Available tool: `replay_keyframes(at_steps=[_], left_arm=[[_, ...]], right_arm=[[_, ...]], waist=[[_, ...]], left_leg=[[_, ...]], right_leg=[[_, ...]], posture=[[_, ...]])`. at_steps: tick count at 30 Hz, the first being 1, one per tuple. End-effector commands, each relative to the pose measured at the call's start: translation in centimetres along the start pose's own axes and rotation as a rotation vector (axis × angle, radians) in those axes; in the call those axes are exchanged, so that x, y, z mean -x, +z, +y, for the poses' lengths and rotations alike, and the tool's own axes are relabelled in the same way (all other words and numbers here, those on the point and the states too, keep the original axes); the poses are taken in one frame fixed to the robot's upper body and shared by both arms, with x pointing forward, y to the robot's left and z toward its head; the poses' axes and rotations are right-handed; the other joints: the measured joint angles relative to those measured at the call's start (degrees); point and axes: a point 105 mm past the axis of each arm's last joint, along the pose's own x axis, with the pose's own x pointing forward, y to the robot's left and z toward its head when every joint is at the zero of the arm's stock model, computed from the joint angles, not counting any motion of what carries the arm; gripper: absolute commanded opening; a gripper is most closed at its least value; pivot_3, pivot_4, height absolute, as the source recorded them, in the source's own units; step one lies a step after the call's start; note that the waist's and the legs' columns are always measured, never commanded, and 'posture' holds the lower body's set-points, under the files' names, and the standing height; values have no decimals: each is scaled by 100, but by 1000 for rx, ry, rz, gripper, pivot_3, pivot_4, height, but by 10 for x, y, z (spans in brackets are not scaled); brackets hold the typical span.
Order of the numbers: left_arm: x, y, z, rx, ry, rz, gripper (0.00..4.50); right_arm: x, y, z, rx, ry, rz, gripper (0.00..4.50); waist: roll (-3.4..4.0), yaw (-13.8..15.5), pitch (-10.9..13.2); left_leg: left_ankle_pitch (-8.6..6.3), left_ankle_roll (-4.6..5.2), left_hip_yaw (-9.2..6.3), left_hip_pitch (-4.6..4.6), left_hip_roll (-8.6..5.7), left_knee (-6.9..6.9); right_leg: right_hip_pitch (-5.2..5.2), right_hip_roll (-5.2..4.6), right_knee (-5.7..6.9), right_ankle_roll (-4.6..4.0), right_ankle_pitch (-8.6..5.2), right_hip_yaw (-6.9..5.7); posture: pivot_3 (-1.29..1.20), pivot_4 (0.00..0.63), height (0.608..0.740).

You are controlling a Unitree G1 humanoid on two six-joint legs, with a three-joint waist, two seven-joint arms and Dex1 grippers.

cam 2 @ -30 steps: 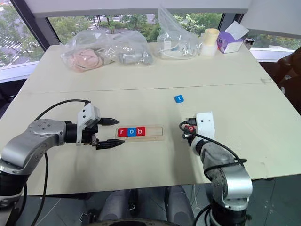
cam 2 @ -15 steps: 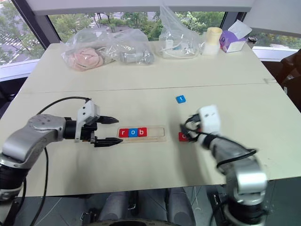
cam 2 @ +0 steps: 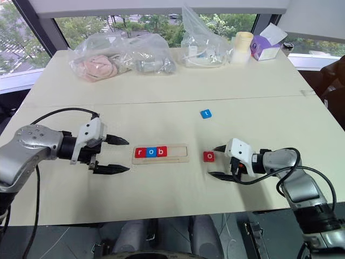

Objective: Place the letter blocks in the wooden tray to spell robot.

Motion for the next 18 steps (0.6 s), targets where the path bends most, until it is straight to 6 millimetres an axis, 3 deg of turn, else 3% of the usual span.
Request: replay_keyframes(at_steps=[1,4,9,10,14,18], left_arm=[[4,11,-8,-46,-1,-15,4500],[3,8,-9,-26,4,-18,4500],[4,5,-8,-13,17,-13,4500],[4,4,-7,-11,18,-12,4500],[4,1,-5,-10,20,-5,4500],[2,2,-4,-16,9,-9,4500]], right_arm=[[-2,-4,-6,4,-7,-16,4476],[-3,-11,-5,-6,16,-14,3731],[-2,-4,-1,-13,37,-53,1315],[-3,-1,-2,0,31,-56,1121],[-7,20,-8,46,9,-91,1123],[-25,63,-7,92,88,-156,1123]], waist=[[-1,5,-1],[-2,5,-1],[-1,6,-1],[-1,6,-1],[-1,5,0],[1,-46,1]], left_leg=[[0,0,0,-1,0,0],[0,0,0,3,0,2],[0,-1,-3,5,2,30],[0,-1,-4,5,3,37],[-1,-2,-3,4,4,42],[0,-1,2,2,8,43]], right_leg=[[0,0,0,-1,1,0],[6,1,3,-1,1,0],[15,0,20,0,1,-1],[16,0,23,0,2,-1],[16,-1,25,-4,5,0],[-1,1,38,-5,6,5]], posture=[[0,150,739],[0,150,739],[0,150,739],[0,150,739],[0,150,739],[0,150,739]])
